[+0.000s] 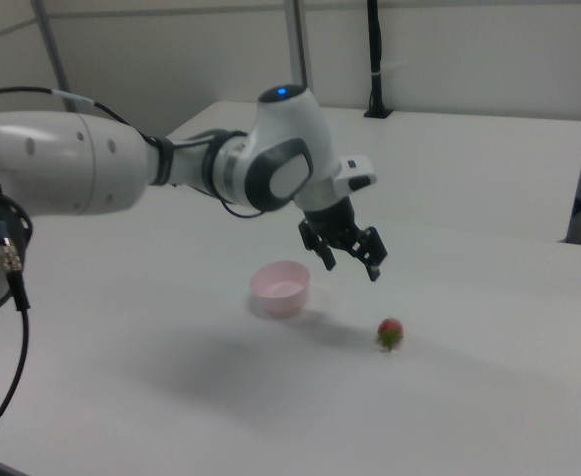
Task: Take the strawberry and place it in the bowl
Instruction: 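Move the open gripper over the red strawberry and lower onto it, then close the gripper on the red strawberry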
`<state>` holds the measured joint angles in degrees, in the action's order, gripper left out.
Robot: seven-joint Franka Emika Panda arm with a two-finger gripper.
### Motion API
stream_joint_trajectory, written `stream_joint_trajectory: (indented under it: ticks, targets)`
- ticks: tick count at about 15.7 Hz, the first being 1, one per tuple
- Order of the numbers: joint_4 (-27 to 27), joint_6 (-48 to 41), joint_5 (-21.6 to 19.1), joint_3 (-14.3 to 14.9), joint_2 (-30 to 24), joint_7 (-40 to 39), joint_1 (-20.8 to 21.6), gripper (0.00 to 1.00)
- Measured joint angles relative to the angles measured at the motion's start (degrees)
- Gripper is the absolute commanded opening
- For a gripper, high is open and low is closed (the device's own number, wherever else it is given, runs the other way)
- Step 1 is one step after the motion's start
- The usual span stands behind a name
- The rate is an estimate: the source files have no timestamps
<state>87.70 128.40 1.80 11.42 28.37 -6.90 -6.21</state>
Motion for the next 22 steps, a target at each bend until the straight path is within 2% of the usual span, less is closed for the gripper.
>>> stream_joint_trajectory:
  ticks: [2,6,8,10,14,18,22]
  targets:
    - [-0.18,3.74,-1.37,1.06,2.53,-2.39,-0.5,1.0]
    - [-0.26,3.94,-1.76,2.94,4.36,-11.5,-2.21,0.98]
    - [-0.25,3.94,-3.47,3.82,5.82,-17.24,-2.58,0.97]
    - [-0.2,3.94,-3.58,3.94,6.85,-19.28,-2.58,0.95]
    - [-0.18,3.94,-3.58,4.09,8.4,-20.6,-2.57,0.78]
    - [-0.35,4.25,-3.62,4.1,8.73,-20.78,-2.52,0.51]
    - [-0.33,5.82,-3.72,4.14,8.76,-20.81,-2.53,0.45]
